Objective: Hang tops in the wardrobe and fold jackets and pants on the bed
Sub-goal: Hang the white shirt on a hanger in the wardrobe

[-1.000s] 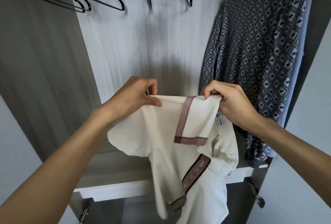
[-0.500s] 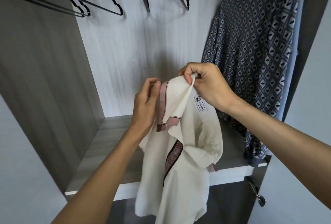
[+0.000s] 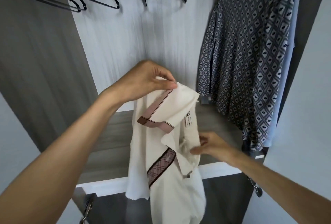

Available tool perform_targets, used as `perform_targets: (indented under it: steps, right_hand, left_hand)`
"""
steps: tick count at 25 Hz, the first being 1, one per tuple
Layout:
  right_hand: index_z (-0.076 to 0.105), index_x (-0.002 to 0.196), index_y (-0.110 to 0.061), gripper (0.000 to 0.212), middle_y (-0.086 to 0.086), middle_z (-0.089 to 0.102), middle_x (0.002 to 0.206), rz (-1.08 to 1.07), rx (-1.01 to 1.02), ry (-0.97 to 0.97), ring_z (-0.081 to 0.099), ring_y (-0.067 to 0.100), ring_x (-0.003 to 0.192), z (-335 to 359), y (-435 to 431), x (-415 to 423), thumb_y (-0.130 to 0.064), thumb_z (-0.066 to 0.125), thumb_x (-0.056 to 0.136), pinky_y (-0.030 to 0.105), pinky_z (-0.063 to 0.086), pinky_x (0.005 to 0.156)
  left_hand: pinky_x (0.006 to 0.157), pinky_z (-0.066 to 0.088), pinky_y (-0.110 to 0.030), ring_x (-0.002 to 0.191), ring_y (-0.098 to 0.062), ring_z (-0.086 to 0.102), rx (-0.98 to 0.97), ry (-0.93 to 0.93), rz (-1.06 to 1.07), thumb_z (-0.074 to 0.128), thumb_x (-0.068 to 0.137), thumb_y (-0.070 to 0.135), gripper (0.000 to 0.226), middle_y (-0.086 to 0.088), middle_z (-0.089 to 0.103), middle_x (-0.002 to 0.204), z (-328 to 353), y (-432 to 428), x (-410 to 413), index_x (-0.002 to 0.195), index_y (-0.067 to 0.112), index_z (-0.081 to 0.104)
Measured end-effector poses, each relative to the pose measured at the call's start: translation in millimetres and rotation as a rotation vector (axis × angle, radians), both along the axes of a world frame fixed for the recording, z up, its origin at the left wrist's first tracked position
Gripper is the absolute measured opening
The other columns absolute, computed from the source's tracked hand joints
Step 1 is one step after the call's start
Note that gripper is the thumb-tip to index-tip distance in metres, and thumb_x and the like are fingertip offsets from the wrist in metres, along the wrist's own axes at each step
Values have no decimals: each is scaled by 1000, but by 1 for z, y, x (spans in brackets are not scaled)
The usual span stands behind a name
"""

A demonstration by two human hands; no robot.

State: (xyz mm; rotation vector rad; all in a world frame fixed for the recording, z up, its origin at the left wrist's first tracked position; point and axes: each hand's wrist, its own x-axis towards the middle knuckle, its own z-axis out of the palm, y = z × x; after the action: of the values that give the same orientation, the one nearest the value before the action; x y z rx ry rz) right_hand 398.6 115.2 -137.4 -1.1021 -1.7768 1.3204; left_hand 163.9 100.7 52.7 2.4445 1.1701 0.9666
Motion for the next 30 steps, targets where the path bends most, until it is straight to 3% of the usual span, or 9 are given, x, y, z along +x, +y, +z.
perform_targets:
  steps: [3,7,11,13,16,20,24,27,30]
  right_hand:
    - [68,105,-8,29,5,75,100,-106,38,-36,68,13,89,-25,3,-9,-11,67,77,33,55,76]
    - [42,111,-19,30,6,60,108,-501,561,-697,66,34,84,11,24,-9,-16,57,86,45,53,67]
    - [47,119,-15,35,13,60,108,-615,746,-970,65,42,90,62,27,-13,-9,56,86,40,44,66]
    - [64,105,-15,25,12,68,96,-503,555,-865,66,35,88,75,29,-17,-7,57,83,31,46,68]
    - [72,97,-9,19,4,65,78,-88,54,-546,55,14,63,78,27,-13,-4,61,81,17,36,47]
    - [62,111,-9,28,0,72,99,196,-365,-157,69,10,84,55,10,-22,2,67,86,19,51,69]
    - [69,113,-14,28,-2,75,109,149,-156,-261,69,8,99,28,6,-44,-13,69,85,21,50,85]
    - [71,93,-3,17,12,73,85,-294,5,-123,65,21,75,34,29,-36,-10,61,81,27,46,62]
    - [65,101,-15,22,16,70,92,-627,326,-290,67,36,87,76,45,-20,-21,54,83,37,52,71]
  left_hand:
    - [77,41,-6,82,9,66,5,95,57,75,86,16,4,15,75,81,3,1,-11,83,16,77]
    - [76,43,-10,78,6,65,-3,58,199,72,89,15,10,15,73,77,-8,1,-32,80,19,76]
    - [68,36,-2,72,13,60,61,-53,312,68,92,16,10,20,68,71,-12,-4,-42,84,16,76]
    - [66,35,-1,70,15,58,92,-53,352,67,92,16,10,19,66,72,-11,-6,-43,87,14,76]
    - [64,32,0,66,20,52,158,-8,360,65,94,16,11,26,59,60,-15,-11,-46,90,11,74]
    - [67,34,-2,67,17,52,226,-7,320,65,95,18,11,35,57,62,-17,-15,-50,94,11,73]
    - [65,35,-6,67,11,53,230,6,330,68,93,22,9,33,58,62,-12,-16,-54,91,16,74]
    - [53,30,-14,53,0,42,134,119,400,75,85,35,15,12,46,54,-16,-14,-71,83,20,71]
    - [53,29,-26,54,-6,37,-181,237,424,84,75,37,36,3,45,60,-29,-9,-96,75,6,65]
